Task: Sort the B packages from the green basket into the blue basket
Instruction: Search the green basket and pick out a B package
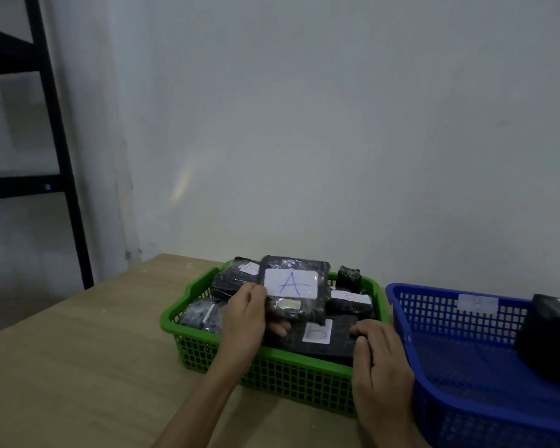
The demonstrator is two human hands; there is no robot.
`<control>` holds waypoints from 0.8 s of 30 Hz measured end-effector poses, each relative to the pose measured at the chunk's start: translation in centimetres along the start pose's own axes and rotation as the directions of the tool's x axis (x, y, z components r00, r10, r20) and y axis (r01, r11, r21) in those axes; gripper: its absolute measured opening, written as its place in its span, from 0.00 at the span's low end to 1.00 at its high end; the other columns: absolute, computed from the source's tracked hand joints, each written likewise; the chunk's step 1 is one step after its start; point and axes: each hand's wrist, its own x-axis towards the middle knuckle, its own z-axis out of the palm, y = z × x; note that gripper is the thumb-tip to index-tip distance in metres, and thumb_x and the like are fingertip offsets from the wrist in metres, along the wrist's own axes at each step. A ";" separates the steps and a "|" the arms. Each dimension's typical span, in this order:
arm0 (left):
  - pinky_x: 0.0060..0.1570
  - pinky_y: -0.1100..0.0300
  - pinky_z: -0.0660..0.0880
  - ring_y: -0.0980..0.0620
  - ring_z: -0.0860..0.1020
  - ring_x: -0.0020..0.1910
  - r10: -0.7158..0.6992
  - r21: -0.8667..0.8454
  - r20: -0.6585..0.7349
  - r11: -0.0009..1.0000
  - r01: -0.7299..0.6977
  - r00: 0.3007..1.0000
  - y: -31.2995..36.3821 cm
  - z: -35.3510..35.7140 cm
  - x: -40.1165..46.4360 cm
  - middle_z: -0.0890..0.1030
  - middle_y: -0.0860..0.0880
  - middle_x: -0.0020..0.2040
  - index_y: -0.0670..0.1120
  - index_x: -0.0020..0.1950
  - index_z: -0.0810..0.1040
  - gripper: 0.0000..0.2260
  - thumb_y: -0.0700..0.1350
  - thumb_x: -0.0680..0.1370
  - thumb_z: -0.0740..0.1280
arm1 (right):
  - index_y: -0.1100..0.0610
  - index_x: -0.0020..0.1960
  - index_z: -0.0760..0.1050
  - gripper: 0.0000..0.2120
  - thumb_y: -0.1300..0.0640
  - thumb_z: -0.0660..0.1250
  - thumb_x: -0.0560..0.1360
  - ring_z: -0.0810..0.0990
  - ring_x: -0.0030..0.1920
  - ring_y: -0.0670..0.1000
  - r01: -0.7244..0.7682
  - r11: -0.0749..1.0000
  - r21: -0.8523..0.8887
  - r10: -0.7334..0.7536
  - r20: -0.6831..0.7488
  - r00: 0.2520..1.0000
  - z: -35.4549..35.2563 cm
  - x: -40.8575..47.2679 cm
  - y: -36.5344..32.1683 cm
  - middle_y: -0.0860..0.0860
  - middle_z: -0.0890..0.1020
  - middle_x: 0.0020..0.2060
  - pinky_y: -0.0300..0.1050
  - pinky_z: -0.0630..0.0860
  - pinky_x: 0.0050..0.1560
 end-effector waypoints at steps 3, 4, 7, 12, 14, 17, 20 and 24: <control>0.23 0.62 0.72 0.48 0.77 0.22 0.003 0.094 0.037 0.996 -0.006 0.999 0.0 0.3 -0.1 0.81 0.43 0.25 0.40 0.45 0.74 0.12 0.47 0.79 0.57 | 0.49 0.44 0.71 0.10 0.53 0.51 0.75 0.73 0.42 0.40 0.018 1.000 -0.016 -0.017 0.007 1.000 0.1 0.1 0.4 0.45 0.74 0.40 0.30 0.67 0.42; 0.23 0.62 0.72 0.49 0.78 0.22 0.001 0.100 0.050 0.995 -0.006 0.999 0.0 0.3 -0.1 0.81 0.44 0.25 0.41 0.47 0.74 0.11 0.48 0.79 0.59 | 0.48 0.44 0.70 0.10 0.53 0.51 0.75 0.73 0.43 0.38 0.019 1.000 -0.024 -0.019 0.013 1.000 0.1 0.0 0.4 0.45 0.74 0.40 0.30 0.66 0.42; 0.24 0.60 0.74 0.46 0.79 0.24 -0.024 0.013 0.094 1.000 0.023 0.995 0.0 0.0 0.0 0.82 0.46 0.36 0.43 0.55 0.72 0.09 0.45 0.78 0.63 | 0.48 0.44 0.70 0.09 0.53 0.51 0.75 0.71 0.42 0.38 0.002 0.999 -0.038 -0.001 0.019 1.000 0.1 -0.1 0.3 0.45 0.73 0.40 0.29 0.65 0.42; 0.28 0.57 0.77 0.42 0.80 0.28 -0.007 -0.038 0.179 0.999 0.014 0.984 -0.1 -0.4 0.3 0.85 0.47 0.37 0.50 0.54 0.71 0.09 0.41 0.76 0.66 | 0.48 0.43 0.70 0.07 0.60 0.58 0.74 0.70 0.40 0.40 -0.015 0.994 -0.111 0.020 0.045 0.999 -0.3 0.4 -0.6 0.44 0.73 0.39 0.27 0.64 0.41; 0.28 0.57 0.77 0.43 0.80 0.28 -0.001 -0.048 0.188 0.999 0.011 0.982 -0.2 -0.5 0.4 0.85 0.46 0.38 0.50 0.54 0.71 0.09 0.41 0.76 0.66 | 0.49 0.41 0.69 0.09 0.61 0.61 0.75 0.72 0.39 0.41 -0.067 0.987 -0.147 0.086 0.126 0.988 -0.5 0.8 -0.9 0.44 0.73 0.39 0.28 0.63 0.39; 0.24 0.61 0.75 0.46 0.79 0.25 0.004 -0.122 0.164 0.992 0.016 0.986 0.0 -0.6 0.7 0.84 0.43 0.33 0.46 0.55 0.73 0.10 0.40 0.75 0.67 | 0.46 0.37 0.66 0.12 0.58 0.64 0.74 0.72 0.39 0.41 -0.077 0.968 -0.239 0.148 0.294 0.944 -0.9 2.2 -1.7 0.42 0.70 0.39 0.32 0.66 0.37; 0.22 0.62 0.75 0.48 0.78 0.23 0.027 -0.167 0.053 0.986 -0.018 0.998 1.0 -0.5 2.6 0.82 0.42 0.28 0.44 0.54 0.73 0.08 0.39 0.76 0.65 | 0.46 0.36 0.66 0.10 0.55 0.64 0.74 0.71 0.44 0.42 -0.020 0.961 -0.277 0.128 0.378 0.917 -1.0 4.0 -2.9 0.42 0.71 0.39 0.36 0.70 0.47; 0.26 0.62 0.78 0.48 0.81 0.27 0.055 -0.162 -0.080 0.985 -0.067 0.995 3.3 -0.6 7.5 0.84 0.43 0.33 0.50 0.52 0.71 0.07 0.40 0.77 0.64 | 0.52 0.39 0.72 0.06 0.58 0.63 0.74 0.71 0.43 0.46 -0.032 0.968 -0.248 0.124 0.363 0.924 0.1 6.9 -3.0 0.47 0.75 0.40 0.37 0.69 0.44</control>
